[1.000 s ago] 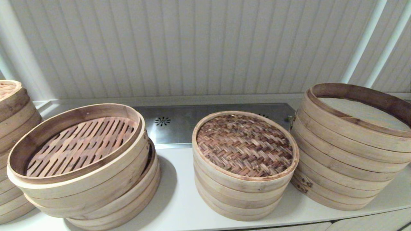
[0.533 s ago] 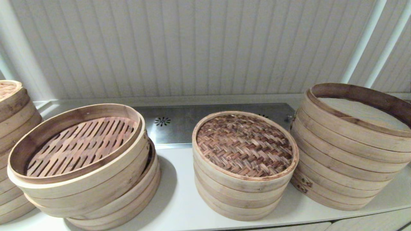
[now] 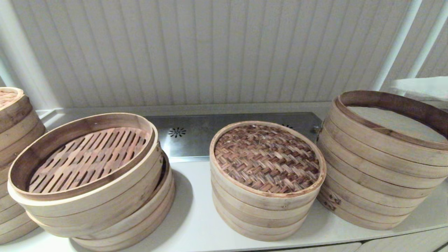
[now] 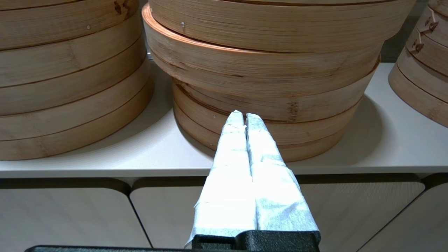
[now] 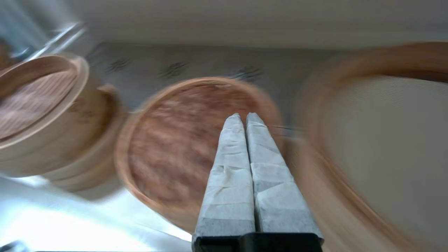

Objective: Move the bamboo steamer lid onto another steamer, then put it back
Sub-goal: Pick up the steamer

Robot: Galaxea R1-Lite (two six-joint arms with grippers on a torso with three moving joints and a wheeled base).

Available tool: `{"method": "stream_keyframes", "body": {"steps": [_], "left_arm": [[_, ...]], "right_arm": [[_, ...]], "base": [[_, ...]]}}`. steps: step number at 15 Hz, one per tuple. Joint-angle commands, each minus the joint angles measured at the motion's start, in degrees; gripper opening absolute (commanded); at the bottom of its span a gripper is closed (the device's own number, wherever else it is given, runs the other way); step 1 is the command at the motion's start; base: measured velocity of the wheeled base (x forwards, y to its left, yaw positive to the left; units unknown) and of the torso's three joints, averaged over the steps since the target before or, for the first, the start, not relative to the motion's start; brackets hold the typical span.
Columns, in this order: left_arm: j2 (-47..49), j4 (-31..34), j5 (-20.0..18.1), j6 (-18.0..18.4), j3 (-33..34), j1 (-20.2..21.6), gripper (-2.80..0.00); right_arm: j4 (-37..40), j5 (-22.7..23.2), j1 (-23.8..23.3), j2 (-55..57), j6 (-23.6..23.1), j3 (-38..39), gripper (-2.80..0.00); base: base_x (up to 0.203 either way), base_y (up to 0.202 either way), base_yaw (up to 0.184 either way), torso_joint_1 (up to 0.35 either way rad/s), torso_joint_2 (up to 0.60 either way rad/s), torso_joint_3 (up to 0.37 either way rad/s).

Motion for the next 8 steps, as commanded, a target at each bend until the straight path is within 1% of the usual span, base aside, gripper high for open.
{"method": "stream_keyframes", "body": {"steps": [1,2,3,6,7,8], "left_arm": [[0.0,0.0,0.0,0.0,0.0,0.0,-2.80],[0.0,0.0,0.0,0.0,0.0,0.0,-2.80],[0.1,0.0,0.0,0.0,0.0,0.0,-2.80],[0.1,0.0,0.0,0.0,0.0,0.0,-2.80],[0.1,0.0,0.0,0.0,0.0,0.0,-2.80],[0.0,0.0,0.0,0.0,0.0,0.0,-2.80]], "right_arm": [[-0.1,-0.6,8.3,16.2,1.4,-5.1,-2.80],[-0.2,-1.0,10.5,19.2,1.7,-5.5,-2.80],[-0.8,-1.8,11.8,21.8,1.9,-5.3,0.00],[-10.3,-3.8,13.6,24.7,1.8,-1.3,0.00],[-12.7,-4.4,14.7,25.9,1.8,0.0,0.00],[-13.8,-6.2,15.3,26.7,1.2,0.5,0.00]], "base": [[0.000,0.000,0.000,0.000,0.00,0.000],[0.000,0.000,0.000,0.000,0.00,0.000],[0.000,0.000,0.000,0.000,0.00,0.000],[0.000,0.000,0.000,0.000,0.00,0.000],[0.000,0.000,0.000,0.000,0.00,0.000],[0.000,0.000,0.000,0.000,0.00,0.000]]}}
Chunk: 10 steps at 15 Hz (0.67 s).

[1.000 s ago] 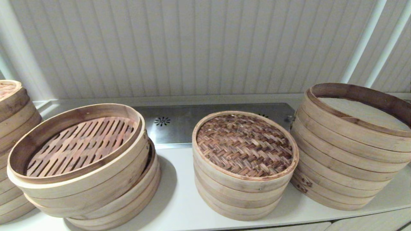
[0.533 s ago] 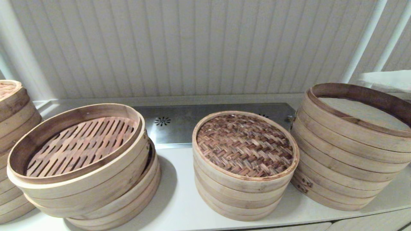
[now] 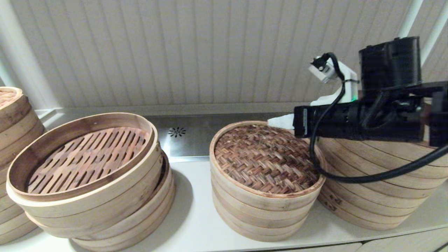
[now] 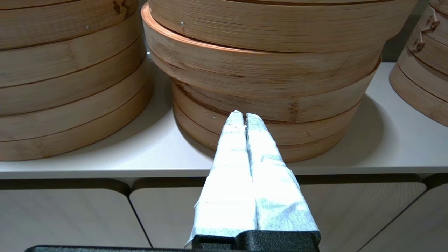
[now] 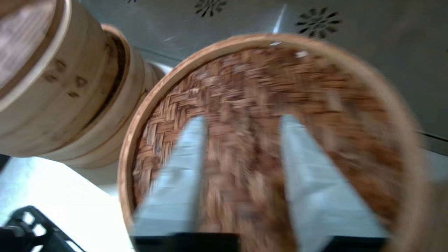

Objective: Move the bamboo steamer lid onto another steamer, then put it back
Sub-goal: Pick up the steamer

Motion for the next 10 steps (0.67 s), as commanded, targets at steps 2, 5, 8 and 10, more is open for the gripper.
{"method": "stream_keyframes", "body": {"steps": [2,5,8,10], "left_arm": [[0.0,0.0,0.0,0.0,0.0,0.0,-2.80],[0.0,0.0,0.0,0.0,0.0,0.0,-2.80],[0.0,0.0,0.0,0.0,0.0,0.0,-2.80],[0.0,0.0,0.0,0.0,-0.1,0.0,-2.80]], "right_arm": [[-1.5,-5.5,2.7,4.3,-2.6,2.2,0.00],[-2.0,-9.1,4.8,5.1,-4.2,3.8,0.00],[-8.9,-13.0,6.1,5.5,-4.2,5.7,0.00],[-11.0,-15.6,7.0,6.9,-4.2,6.5,0.00]], "base": [[0.000,0.000,0.000,0.000,0.00,0.000],[0.000,0.000,0.000,0.000,0.00,0.000],[0.000,0.000,0.000,0.000,0.00,0.000],[0.000,0.000,0.000,0.000,0.00,0.000]]}}
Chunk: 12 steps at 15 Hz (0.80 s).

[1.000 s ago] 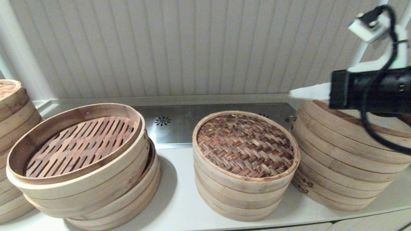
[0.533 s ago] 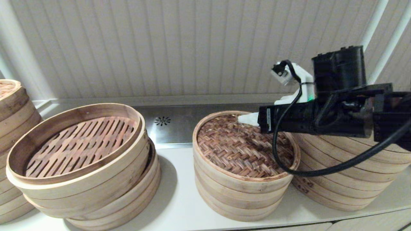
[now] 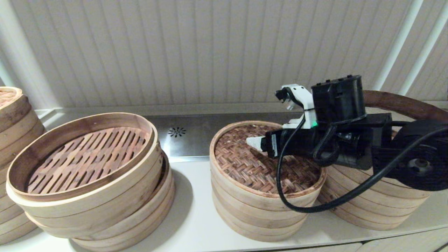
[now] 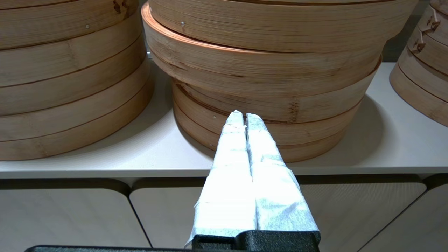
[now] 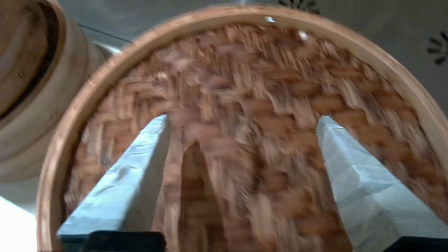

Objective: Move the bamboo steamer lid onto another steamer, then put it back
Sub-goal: Pick up the steamer

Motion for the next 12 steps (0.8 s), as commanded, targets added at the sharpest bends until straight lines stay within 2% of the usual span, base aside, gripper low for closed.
{"method": "stream_keyframes", "body": {"steps": [1,9,10,12], "left_arm": [[0.0,0.0,0.0,0.0,0.0,0.0,-2.80],[0.1,0.0,0.0,0.0,0.0,0.0,-2.80],[0.0,0.0,0.0,0.0,-0.1,0.0,-2.80],[0.0,0.0,0.0,0.0,0.0,0.0,-2.80]], "right_arm": [[-0.8,-2.5,0.6,1.6,-0.1,0.4,0.00],[-1.8,-3.8,0.8,1.6,-0.9,0.6,0.00],[-1.8,-3.8,0.8,1.5,-1.0,0.6,-2.80],[-1.8,-3.8,0.7,1.7,-1.6,0.7,-2.80]], "base": [[0.000,0.000,0.000,0.000,0.00,0.000],[0.000,0.000,0.000,0.000,0.00,0.000],[0.000,0.000,0.000,0.000,0.00,0.000],[0.000,0.000,0.000,0.000,0.00,0.000]]}}
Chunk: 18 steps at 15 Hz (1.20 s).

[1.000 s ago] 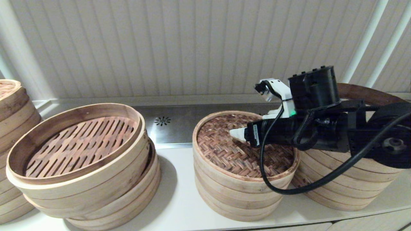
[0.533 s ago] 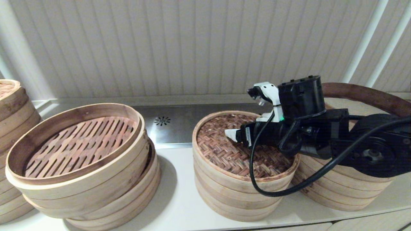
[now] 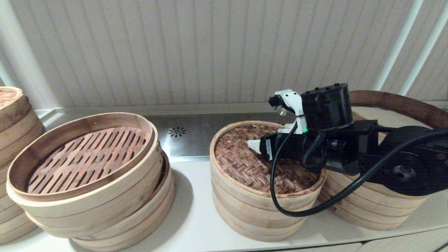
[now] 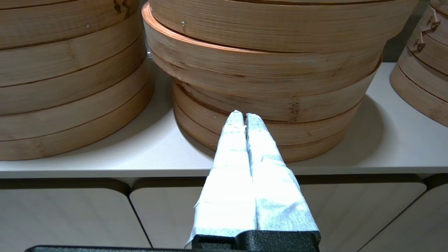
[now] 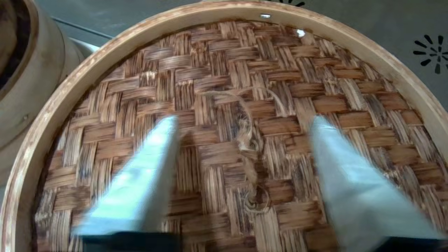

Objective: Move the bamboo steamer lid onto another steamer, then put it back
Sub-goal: Pick up the steamer

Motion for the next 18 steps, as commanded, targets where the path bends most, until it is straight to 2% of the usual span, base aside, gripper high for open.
{"method": "stream_keyframes", "body": {"steps": [1,11,18], "left_arm": [[0.0,0.0,0.0,0.0,0.0,0.0,-2.80],[0.0,0.0,0.0,0.0,0.0,0.0,-2.80],[0.0,0.0,0.0,0.0,0.0,0.0,-2.80]], "right_arm": [[-0.1,0.0,0.0,0.0,-0.1,0.1,-2.80],[-1.2,-0.1,0.0,-0.6,-1.9,0.8,-2.80],[-1.3,-2.2,1.6,-2.4,-1.9,-2.5,-2.80]], "base": [[0.000,0.000,0.000,0.000,0.00,0.000],[0.000,0.000,0.000,0.000,0.00,0.000],[0.000,0.000,0.000,0.000,0.00,0.000]]}}
